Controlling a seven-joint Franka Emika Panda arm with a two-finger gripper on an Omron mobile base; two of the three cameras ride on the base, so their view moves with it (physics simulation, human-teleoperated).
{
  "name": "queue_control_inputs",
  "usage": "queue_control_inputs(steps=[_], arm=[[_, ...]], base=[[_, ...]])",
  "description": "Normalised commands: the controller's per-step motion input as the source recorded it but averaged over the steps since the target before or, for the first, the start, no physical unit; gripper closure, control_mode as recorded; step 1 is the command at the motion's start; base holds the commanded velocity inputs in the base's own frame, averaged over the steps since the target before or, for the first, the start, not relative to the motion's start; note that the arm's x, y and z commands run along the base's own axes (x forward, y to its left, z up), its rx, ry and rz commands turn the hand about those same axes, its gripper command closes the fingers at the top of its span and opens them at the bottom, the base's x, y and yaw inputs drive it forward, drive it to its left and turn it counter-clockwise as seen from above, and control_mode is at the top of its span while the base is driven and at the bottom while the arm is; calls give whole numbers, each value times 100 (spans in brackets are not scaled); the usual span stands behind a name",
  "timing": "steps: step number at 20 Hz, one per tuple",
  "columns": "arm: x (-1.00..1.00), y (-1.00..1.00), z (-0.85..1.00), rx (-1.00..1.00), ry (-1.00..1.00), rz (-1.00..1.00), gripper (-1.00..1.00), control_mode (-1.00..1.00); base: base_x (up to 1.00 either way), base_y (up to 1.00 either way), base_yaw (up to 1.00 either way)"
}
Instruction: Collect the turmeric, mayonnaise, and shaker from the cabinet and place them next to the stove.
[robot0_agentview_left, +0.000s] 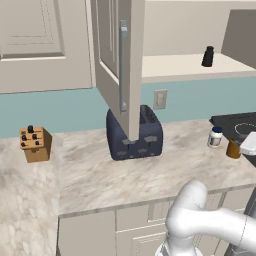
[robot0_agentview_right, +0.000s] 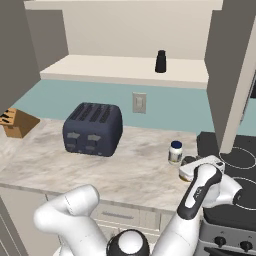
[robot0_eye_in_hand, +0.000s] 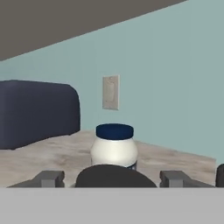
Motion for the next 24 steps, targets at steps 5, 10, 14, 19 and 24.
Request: queue_control_inputs(steps=[5,10,14,19,24], arm=[[-3,0,21,0,-4,0,-100,-100],[-16,0,40,0,0,0,-100,-100],[-30,16,37,0,0,0,-100,-100],[-23,68,30,0,2,-4,-100,-100],[-4,97,25,0,1,-9,-100,-100]], base=[[0,0,0],[0,0,0],[0,0,0],[0,0,0],[0,0,0]])
